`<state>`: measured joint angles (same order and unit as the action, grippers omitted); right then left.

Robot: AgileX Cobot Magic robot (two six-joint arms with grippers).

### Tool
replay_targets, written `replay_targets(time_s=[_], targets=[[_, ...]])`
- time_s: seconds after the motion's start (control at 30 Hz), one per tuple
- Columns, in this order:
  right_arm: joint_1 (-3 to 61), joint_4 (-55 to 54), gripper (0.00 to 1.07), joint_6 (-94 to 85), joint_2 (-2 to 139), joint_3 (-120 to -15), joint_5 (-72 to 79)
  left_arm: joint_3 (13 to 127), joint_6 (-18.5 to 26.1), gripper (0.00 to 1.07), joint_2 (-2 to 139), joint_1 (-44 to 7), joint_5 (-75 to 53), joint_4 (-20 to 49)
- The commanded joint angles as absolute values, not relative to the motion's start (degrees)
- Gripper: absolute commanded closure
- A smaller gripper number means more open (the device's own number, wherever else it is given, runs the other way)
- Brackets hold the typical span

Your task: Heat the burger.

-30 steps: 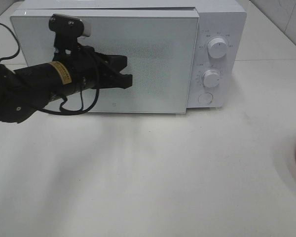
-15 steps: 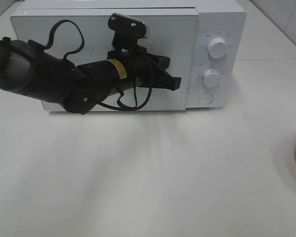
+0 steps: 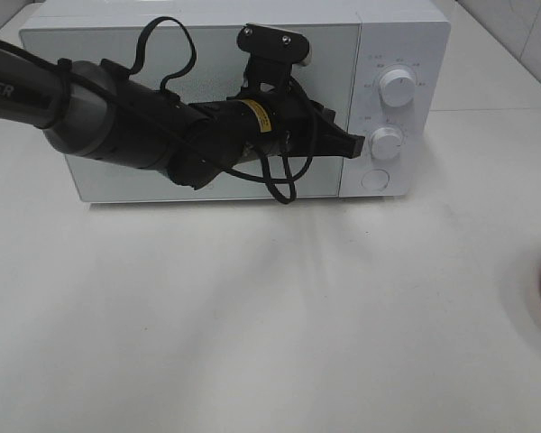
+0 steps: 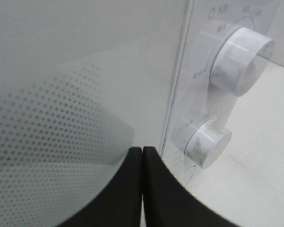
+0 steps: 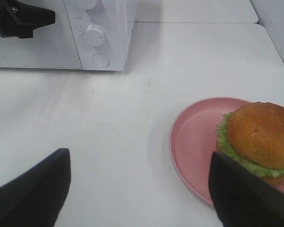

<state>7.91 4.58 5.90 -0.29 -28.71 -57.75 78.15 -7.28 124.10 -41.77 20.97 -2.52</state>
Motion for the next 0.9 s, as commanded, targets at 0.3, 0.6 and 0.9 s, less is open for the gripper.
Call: replay_targets(time_s=[0.3,0.6,0.9], targets=[[7.51,4.35,0.32,6.02,-1.83,-28.59,-57.35,76.09,-6.88,1.07,115.74,-47.67,4.18,0.57],[7.51,4.35,0.32,6.02,-1.83,-28.59,-57.35,75.75,-7.73,0.05,109.38,-50.02,-26.64,1.78],[7.51,4.35,0.32,6.02,-1.83,-28.59,-57.35,75.75,-8.14,0.09,104.85,-50.02,-51.74,1.66]])
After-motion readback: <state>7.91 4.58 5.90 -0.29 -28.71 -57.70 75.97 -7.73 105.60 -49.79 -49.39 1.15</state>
